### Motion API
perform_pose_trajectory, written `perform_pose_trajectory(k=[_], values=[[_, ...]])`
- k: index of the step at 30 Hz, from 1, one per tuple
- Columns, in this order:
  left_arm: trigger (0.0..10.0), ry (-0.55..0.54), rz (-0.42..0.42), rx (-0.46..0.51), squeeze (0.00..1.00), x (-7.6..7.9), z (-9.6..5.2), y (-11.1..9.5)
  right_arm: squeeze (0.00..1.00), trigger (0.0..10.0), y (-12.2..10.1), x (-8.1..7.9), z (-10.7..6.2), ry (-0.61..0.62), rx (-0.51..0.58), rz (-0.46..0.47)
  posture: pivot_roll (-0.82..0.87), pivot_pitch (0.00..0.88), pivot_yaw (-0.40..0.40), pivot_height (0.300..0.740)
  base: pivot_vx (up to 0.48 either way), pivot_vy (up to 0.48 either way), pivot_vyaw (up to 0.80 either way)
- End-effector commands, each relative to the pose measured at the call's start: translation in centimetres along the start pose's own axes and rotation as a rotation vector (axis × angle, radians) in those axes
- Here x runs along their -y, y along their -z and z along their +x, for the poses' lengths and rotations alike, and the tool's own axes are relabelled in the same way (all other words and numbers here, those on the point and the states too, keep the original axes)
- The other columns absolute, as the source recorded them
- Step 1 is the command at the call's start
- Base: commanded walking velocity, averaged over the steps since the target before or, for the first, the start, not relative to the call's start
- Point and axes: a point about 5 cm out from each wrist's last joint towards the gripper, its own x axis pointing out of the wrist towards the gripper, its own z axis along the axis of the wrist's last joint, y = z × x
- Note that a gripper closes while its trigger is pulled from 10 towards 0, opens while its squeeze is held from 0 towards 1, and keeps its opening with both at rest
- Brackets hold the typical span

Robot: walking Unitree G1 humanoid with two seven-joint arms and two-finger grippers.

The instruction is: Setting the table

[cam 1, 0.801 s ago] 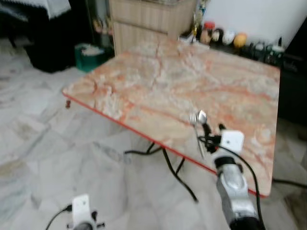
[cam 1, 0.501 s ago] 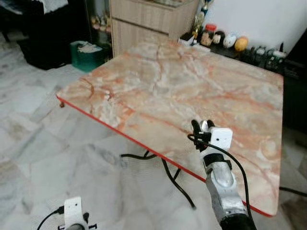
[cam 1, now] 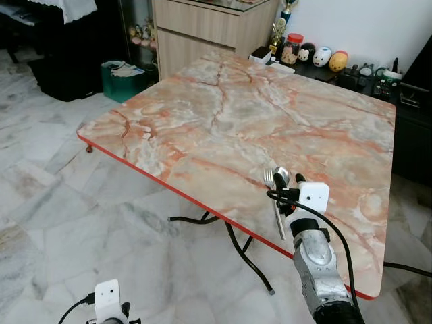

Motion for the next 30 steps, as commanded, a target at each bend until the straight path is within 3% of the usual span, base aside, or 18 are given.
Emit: perform_pose_trajectory(k=[1,6,11,24,29,30], values=[[10.0,0.014,0.008,-0.027,0.0,0.2,-0.1,0.6,0.0,10.0,0.0,0.3,0.4,0.008,-0.02,0.012,0.03,0.017,-0.092,0.74,0.0,0.0,0.0],[10.0,0.016,0.009,-0.028,0.0,0.2,-0.1,0.6,0.0,10.0,-0.6,-0.3,1.1,-0.049,-0.02,0.016,0.03,0.02,-0.09,0.74,0.0,0.0,0.0],[10.0,0.02,0.012,-0.033,0.0,0.4,-0.1,0.7,0.0,10.0,0.1,-0.7,2.2,-0.065,-0.109,-0.055,0.03,0.022,-0.086,0.74,0.0,0.0,0.0],[10.0,0.021,0.013,-0.049,0.0,0.0,-0.2,1.1,0.0,10.0,0.0,-2.2,4.0,-0.1,-0.229,-0.099,0.03,0.021,-0.09,0.74,0.0,0.0,0.0],[10.0,0.017,0.011,-0.055,0.0,-0.2,-0.2,1.3,0.0,10.0,0.2,-2.2,4.2,-0.071,-0.262,-0.045,0.03,0.021,-0.09,0.74,0.0,0.0,0.0],[10.0,0.014,0.011,-0.063,0.0,-0.5,-0.3,1.5,0.0,10.0,0.2,-2.2,4.4,-0.04,-0.29,0.015,0.03,0.021,-0.093,0.74,0.0,0.0,0.0]])
